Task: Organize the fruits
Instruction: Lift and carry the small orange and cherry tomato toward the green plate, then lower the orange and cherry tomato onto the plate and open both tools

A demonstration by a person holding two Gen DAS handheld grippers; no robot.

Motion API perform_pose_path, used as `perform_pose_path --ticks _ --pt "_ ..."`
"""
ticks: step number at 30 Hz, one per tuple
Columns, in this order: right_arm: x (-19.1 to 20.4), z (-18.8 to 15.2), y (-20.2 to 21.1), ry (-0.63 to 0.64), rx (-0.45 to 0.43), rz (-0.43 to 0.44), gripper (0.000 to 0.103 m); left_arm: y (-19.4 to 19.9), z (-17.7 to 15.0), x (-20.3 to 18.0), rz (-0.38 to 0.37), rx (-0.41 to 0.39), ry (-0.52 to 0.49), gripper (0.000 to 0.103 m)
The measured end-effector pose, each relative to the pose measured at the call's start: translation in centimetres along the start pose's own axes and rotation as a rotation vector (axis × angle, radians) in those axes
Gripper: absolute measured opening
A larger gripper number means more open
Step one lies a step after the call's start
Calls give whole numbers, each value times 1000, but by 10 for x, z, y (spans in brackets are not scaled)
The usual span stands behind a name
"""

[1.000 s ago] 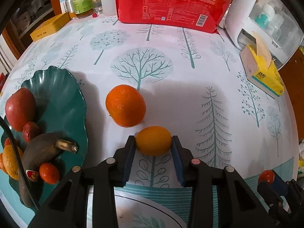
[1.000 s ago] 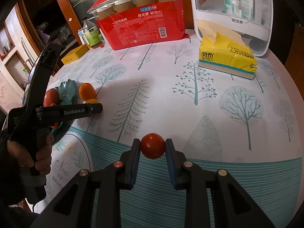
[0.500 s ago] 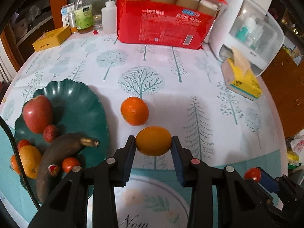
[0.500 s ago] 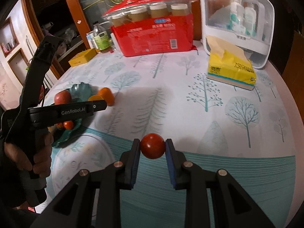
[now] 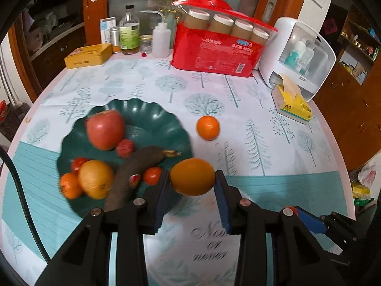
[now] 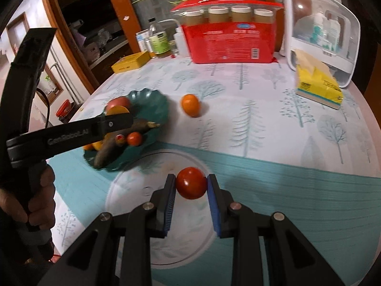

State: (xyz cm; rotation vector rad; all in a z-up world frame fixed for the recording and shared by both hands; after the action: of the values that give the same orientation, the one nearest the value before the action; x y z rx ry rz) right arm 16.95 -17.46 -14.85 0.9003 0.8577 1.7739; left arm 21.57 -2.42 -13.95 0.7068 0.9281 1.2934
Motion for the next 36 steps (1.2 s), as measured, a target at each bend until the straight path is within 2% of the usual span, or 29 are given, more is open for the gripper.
perform_pose_path --ticks 10,18,27,36 --pt "66 -4 -8 -24 -2 20 27 37 -13 64 -9 -20 -31 36" --pt "109 -3 -29 -74 12 43 27 48 -12 122 -8 -6 -48 36" --pt "143 6 -57 -171 -15 58 27 44 -1 178 4 9 -93 36" --pt "148 16 -76 -291 -72 64 27 21 21 209 -1 18 -126 36"
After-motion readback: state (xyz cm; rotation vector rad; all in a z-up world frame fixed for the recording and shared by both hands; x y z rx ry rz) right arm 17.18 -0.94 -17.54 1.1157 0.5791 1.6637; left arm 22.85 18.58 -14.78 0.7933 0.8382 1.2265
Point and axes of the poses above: each gripper's, at about its wrist camera, not at the fingertips, and y roughly against the way its jaws point, x to its left, z to its top, the point moved 3 cm from there along -y, roughly the way its jaws point, and after that the axes turned 6 degrees about x, right-handed, at the moved point
